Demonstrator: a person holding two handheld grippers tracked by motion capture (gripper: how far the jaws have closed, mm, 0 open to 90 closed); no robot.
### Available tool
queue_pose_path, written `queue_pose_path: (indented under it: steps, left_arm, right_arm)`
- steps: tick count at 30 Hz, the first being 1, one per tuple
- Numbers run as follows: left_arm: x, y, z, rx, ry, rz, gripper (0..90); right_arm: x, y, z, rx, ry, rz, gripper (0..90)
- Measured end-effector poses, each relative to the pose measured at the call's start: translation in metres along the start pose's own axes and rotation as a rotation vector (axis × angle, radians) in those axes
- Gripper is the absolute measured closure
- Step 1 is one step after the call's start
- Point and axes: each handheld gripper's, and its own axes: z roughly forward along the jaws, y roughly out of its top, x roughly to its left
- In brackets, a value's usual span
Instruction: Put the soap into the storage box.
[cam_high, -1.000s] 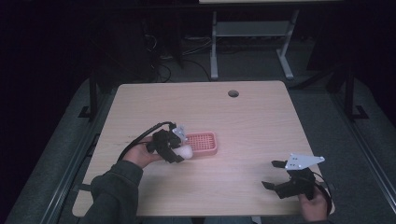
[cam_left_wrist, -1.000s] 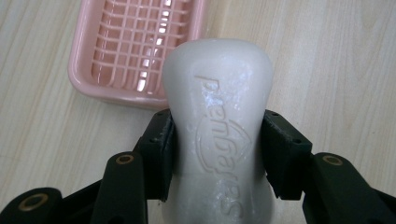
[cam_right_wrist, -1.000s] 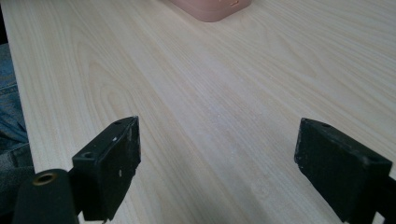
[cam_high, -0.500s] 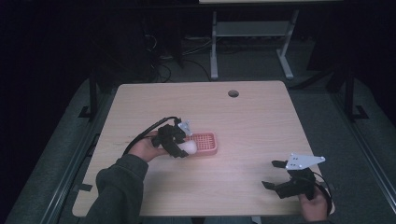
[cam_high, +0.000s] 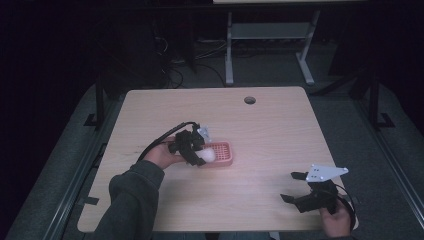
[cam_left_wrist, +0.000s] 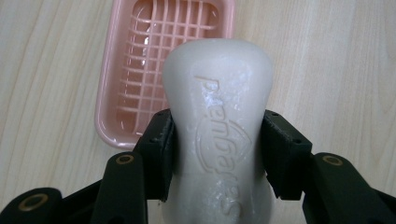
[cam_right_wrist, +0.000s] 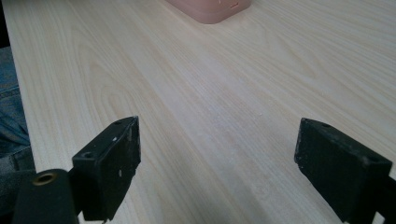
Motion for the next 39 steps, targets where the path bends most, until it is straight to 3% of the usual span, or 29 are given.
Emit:
queue_pose_path:
  steps: [27,39]
  left_arm:
    - [0.019,0.030,0.018,0.004,-0.020,0.021,49.5]
    - [0.025,0.034,0.030,0.010,-0.020,0.013,49.5]
  right_arm:
    - [-0.001,-0.001,-0.001,-0.003,0.003,0.004,14.2]
    - [0.000,-0.001,0.000,-0.002,0.005,0.005,14.2]
